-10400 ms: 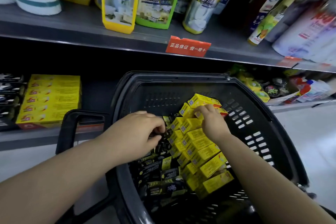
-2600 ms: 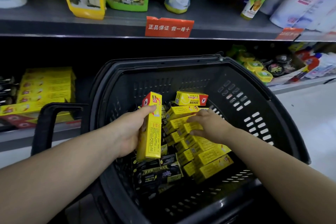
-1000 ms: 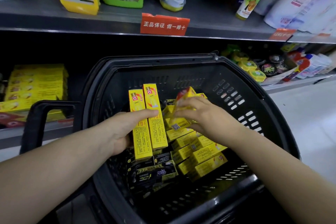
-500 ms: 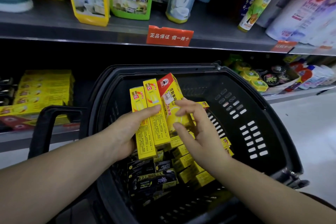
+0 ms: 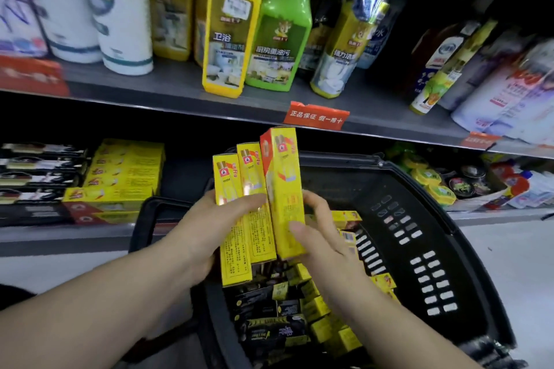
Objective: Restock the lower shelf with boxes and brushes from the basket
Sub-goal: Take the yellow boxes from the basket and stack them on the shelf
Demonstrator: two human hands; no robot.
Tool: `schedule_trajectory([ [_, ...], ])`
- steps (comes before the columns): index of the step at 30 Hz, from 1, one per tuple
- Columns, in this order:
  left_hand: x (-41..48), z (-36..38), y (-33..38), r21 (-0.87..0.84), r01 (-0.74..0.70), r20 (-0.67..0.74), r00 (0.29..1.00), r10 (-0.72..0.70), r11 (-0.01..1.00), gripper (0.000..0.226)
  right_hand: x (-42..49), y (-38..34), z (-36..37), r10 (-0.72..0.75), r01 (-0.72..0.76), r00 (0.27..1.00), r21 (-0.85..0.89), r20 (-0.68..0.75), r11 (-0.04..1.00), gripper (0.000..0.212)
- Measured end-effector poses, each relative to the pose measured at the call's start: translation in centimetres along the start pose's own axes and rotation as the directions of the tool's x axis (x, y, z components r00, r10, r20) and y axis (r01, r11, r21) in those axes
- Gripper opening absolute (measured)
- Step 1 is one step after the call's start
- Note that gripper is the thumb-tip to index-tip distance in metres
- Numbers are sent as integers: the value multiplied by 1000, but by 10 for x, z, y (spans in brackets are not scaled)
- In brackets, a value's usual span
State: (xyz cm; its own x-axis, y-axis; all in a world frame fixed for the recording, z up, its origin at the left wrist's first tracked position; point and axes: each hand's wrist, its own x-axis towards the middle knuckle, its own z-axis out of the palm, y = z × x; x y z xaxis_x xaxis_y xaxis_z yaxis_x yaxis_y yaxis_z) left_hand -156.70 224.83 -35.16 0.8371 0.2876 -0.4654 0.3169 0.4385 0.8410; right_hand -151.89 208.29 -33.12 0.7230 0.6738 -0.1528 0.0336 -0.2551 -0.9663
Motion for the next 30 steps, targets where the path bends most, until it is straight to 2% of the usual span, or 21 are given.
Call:
schedule_trajectory([
  [2, -6, -16, 6, 0, -10, -42, 999, 10, 1000, 52, 13, -6, 14, 46, -46, 999, 22, 1, 999, 34],
  [5, -19, -41, 16, -29, -18, -86, 996, 16, 999, 52, 38, -16, 36, 91, -89, 995, -49, 44, 995, 57],
  [7, -29, -62, 20, -55, -13, -126, 992, 6, 998, 55, 58, -25, 52, 162, -156, 981, -59, 104, 986, 63],
  [10, -35, -102, 25, -126, -5, -222, 975, -23, 992, 46, 95, -41, 77, 262, -271, 948, 25, 181, 962, 38],
  [13, -26, -151, 21, -196, -47, -463, 885, -50, 979, 33, 137, -55, 101, 331, -327, 907, -61, 260, 943, 14],
  [16, -10, -191, 13, -279, -121, -638, 765, -90, 953, 39, 178, -58, 130, 328, -217, 896, -349, 299, 912, 24],
  [18, 0, -206, 6, -296, -142, -711, 693, -118, 945, 51, 206, -52, 150, 288, -88, 917, -566, 276, 820, 38],
  [20, 9, -216, -2, -282, -169, -782, 611, -125, 944, 58, 233, -41, 171, 206, 94, 934, -757, 291, 646, 50],
  [22, 16, -223, -8, -292, -196, -816, 562, -136, 936, 60, 259, -23, 189, 166, 213, 931, -853, 325, 476, 54],
  [25, 26, -229, -11, -346, -224, -806, 568, -166, 911, 60, 292, 10, 206, 216, 267, 915, -914, 340, 306, 46],
  [27, 32, -230, -12, -357, -213, -790, 589, -172, 910, 57, 305, 31, 212, 305, 265, 895, -939, 325, 221, 52],
  [30, 40, -230, -14, -379, -178, -776, 596, -207, 908, 52, 312, 50, 215, 417, 253, 843, -935, 339, 249, 58],
])
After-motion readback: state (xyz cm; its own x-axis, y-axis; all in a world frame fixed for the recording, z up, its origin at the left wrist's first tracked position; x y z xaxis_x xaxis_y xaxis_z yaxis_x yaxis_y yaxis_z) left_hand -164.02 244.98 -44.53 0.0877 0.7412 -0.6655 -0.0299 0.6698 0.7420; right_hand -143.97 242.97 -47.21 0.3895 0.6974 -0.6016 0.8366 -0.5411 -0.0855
